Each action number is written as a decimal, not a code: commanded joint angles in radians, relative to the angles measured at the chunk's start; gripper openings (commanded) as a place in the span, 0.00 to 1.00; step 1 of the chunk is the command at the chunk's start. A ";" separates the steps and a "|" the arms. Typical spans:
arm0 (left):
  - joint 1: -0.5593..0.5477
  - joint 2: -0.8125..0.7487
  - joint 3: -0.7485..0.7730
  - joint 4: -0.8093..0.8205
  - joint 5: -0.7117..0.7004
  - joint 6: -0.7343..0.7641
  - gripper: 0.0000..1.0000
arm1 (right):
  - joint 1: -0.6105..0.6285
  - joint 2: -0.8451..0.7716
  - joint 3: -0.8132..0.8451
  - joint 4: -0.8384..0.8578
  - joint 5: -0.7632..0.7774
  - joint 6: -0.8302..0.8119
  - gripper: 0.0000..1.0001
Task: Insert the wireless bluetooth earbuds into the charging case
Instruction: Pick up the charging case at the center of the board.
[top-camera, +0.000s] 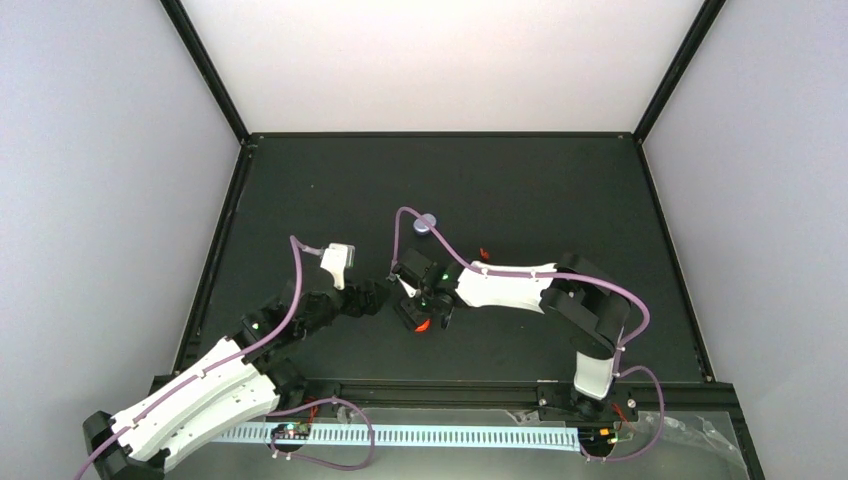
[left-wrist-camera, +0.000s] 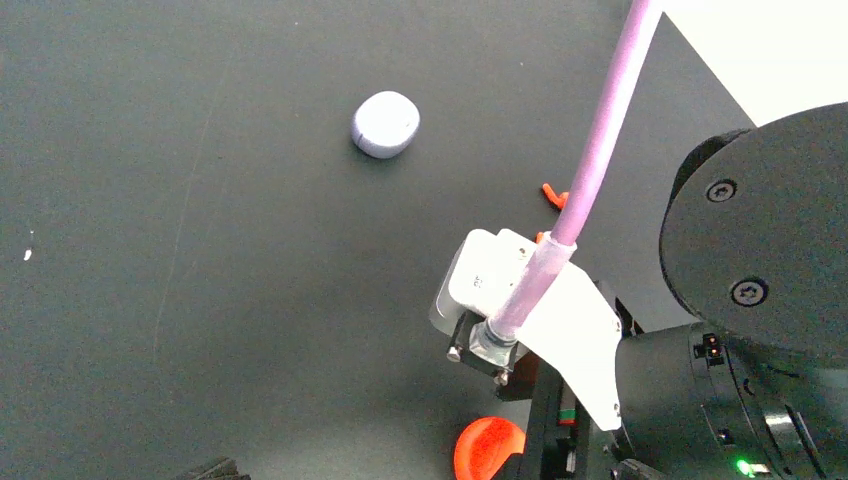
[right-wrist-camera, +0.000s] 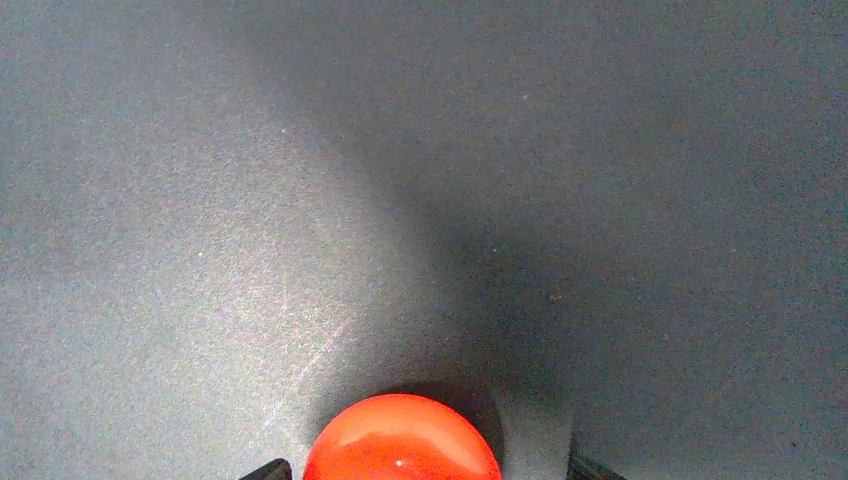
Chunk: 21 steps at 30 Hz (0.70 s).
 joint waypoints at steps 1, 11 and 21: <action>0.008 -0.031 -0.003 -0.023 -0.017 -0.013 0.98 | 0.011 0.012 0.016 -0.018 0.101 0.072 0.72; 0.008 -0.062 -0.024 -0.015 -0.026 -0.026 0.98 | 0.022 0.016 0.005 -0.032 0.127 0.108 0.70; 0.007 -0.068 -0.038 -0.011 -0.009 -0.037 0.98 | 0.025 -0.128 -0.144 0.103 0.043 0.120 0.75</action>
